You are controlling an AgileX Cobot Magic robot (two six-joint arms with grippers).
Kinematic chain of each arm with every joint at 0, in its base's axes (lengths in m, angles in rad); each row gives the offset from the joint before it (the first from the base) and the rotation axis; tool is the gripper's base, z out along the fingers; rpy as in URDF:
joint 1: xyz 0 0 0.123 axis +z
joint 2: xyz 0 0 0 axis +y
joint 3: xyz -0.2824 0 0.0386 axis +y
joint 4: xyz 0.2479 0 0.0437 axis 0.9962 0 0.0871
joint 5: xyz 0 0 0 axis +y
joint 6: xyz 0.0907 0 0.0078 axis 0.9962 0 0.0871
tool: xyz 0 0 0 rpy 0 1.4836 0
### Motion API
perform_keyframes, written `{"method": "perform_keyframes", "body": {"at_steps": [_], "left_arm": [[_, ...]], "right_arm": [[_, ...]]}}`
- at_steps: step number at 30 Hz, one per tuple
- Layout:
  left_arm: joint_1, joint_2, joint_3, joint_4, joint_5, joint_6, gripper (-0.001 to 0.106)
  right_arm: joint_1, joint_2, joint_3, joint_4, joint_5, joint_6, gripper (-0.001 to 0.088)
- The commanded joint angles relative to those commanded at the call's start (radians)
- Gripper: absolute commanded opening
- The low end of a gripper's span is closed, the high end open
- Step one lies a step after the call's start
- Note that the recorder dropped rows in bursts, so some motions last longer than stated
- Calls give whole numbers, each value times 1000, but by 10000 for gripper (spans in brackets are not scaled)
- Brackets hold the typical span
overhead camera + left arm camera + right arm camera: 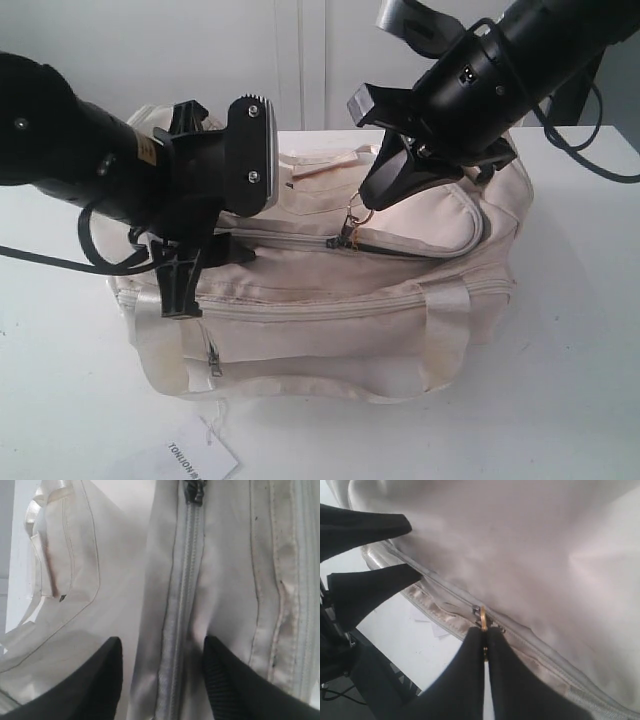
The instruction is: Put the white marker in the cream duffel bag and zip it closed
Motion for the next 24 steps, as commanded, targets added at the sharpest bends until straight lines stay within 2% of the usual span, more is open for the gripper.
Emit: {"method": "perform_keyframes", "body": {"at_steps": [5,9,12,18,24], "left_arm": [[-7,0,0,-5,8,0,536],[-7,18,0,-5,17,0,481],[-7,40,0,-5,20,0,369],[-7,46,0,-5,16,0,7],[-7,46,0,-5,16,0,0]], "right_arm": [[0,0,0,0,-8,0,0],[0,0,0,0,-5,0,0],[0,0,0,0,-5,0,0],[0,0,0,0,-1,0,0],[0,0,0,-2,13,0,0]]}}
